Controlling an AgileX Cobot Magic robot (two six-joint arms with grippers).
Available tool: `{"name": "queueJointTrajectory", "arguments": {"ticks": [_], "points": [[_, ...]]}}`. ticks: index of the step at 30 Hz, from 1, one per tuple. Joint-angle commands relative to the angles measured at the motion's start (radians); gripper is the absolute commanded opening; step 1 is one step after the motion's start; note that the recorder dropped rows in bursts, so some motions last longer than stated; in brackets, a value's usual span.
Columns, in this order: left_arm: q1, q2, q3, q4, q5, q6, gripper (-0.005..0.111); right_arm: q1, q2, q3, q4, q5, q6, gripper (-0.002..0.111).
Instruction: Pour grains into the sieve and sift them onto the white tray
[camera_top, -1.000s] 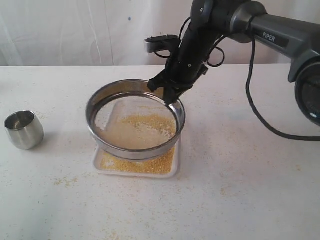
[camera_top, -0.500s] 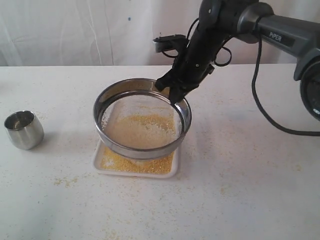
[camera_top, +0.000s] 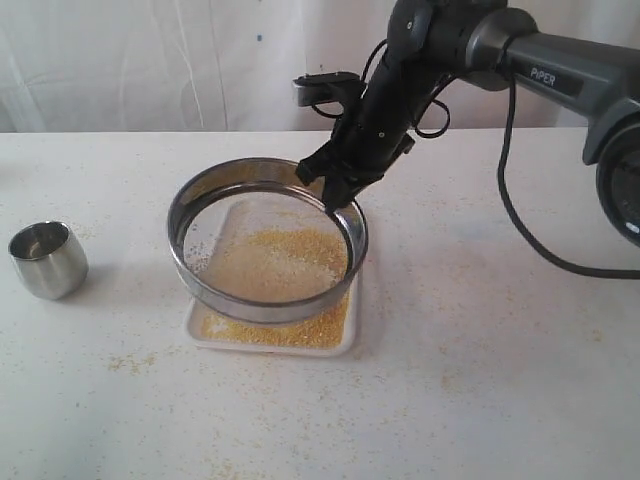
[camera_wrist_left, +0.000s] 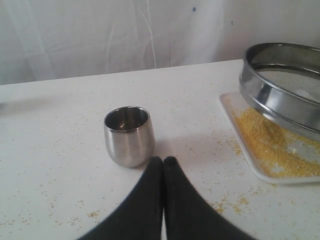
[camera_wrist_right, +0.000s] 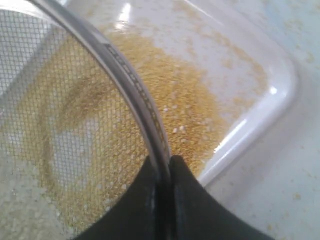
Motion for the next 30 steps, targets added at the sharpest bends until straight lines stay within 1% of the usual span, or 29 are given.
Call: {"name": "queueJointTrajectory", "arguments": {"ticks": [1,2,3,4,5,7,8,10,11,12,13,14,15,16,17,18,19,20,21,22,23,24,25,26,27,28,29,30], "points": [[-0.004,-0.004,0.004,-0.006,-0.006,0.000,0.000,0.001,-0.017,0.000,-0.128,-0.038,0.326,0.000],[-0.004,-0.004,0.004,-0.006,-0.006,0.000,0.000,0.001,-0.017,0.000,-0.071,-0.009,0.315,0.000],[-0.004,-0.004,0.004,-0.006,-0.006,0.000,0.000,0.008,-0.017,0.000,0.064,0.041,0.074,0.000],[-0.004,-0.004,0.004,-0.006,-0.006,0.000,0.000,0.011,-0.017,0.005,0.123,0.041,-0.144,0.000],[-0.004,-0.004,0.004,-0.006,-0.006,0.000,0.000,0.016,-0.020,0.010,0.082,0.041,-0.137,0.000],[-0.004,-0.004,0.004,-0.006,-0.006,0.000,0.000,0.014,-0.020,0.010,-0.138,-0.056,0.272,0.000],[-0.004,-0.004,0.004,-0.006,-0.006,0.000,0.000,0.012,-0.020,0.010,-0.159,-0.060,0.410,0.000],[-0.004,-0.004,0.004,-0.006,-0.006,0.000,0.000,0.017,-0.020,0.010,0.079,0.041,0.001,0.000],[-0.004,-0.004,0.004,-0.006,-0.006,0.000,0.000,0.019,-0.020,0.010,0.116,0.041,-0.168,0.000],[-0.004,-0.004,0.004,-0.006,-0.006,0.000,0.000,0.019,-0.020,0.010,0.051,0.041,-0.136,0.000],[-0.004,-0.004,0.004,-0.006,-0.006,0.000,0.000,0.016,-0.020,0.010,-0.045,0.029,0.050,0.000],[-0.004,-0.004,0.004,-0.006,-0.006,0.000,0.000,0.013,-0.020,0.010,-0.151,-0.051,0.325,0.000],[-0.004,-0.004,0.004,-0.006,-0.006,0.000,0.000,0.013,-0.020,0.010,-0.150,-0.036,0.400,0.000],[-0.004,-0.004,0.004,-0.006,-0.006,0.000,0.000,0.013,-0.020,0.010,-0.065,0.014,0.221,0.000],[-0.004,-0.004,0.004,-0.006,-0.006,0.000,0.000,0.017,-0.020,0.010,0.026,0.041,-0.060,0.000],[-0.004,-0.004,0.004,-0.006,-0.006,0.000,0.000,0.021,-0.018,0.010,0.012,0.041,-0.141,0.000],[-0.004,-0.004,0.004,-0.006,-0.006,0.000,0.000,0.021,-0.018,0.010,-0.095,0.041,0.008,0.000],[-0.004,-0.004,0.004,-0.006,-0.006,0.000,0.000,0.017,-0.018,0.010,-0.216,-0.019,0.233,0.000],[-0.004,-0.004,0.004,-0.006,-0.006,0.000,0.000,0.016,-0.018,0.010,-0.233,-0.041,0.441,0.000],[-0.004,-0.004,0.004,-0.006,-0.006,0.000,0.000,0.016,-0.018,0.010,-0.113,-0.008,0.290,0.000],[-0.004,-0.004,0.004,-0.006,-0.006,0.000,0.000,0.016,-0.018,0.010,-0.002,0.041,-0.018,0.000],[-0.004,-0.004,0.004,-0.006,-0.006,0.000,0.000,0.018,-0.018,0.010,0.048,0.041,-0.178,0.000],[-0.004,-0.004,0.004,-0.006,-0.006,0.000,0.000,0.020,-0.018,0.010,-0.106,-0.004,0.104,0.000],[-0.004,-0.004,0.004,-0.006,-0.006,0.000,0.000,0.017,-0.018,0.010,-0.192,-0.052,0.379,0.000],[-0.004,-0.004,0.004,-0.006,-0.006,0.000,0.000,0.017,-0.018,0.010,-0.147,-0.031,0.345,0.000],[-0.004,-0.004,0.004,-0.006,-0.006,0.000,0.000,0.017,-0.020,0.008,-0.008,0.032,0.104,0.000],[-0.004,-0.004,0.004,-0.006,-0.006,0.000,0.000,0.022,-0.020,0.008,0.056,0.041,-0.145,0.000],[-0.004,-0.004,0.004,-0.006,-0.006,0.000,0.000,0.024,-0.018,0.012,-0.042,0.037,0.036,0.000]]}}
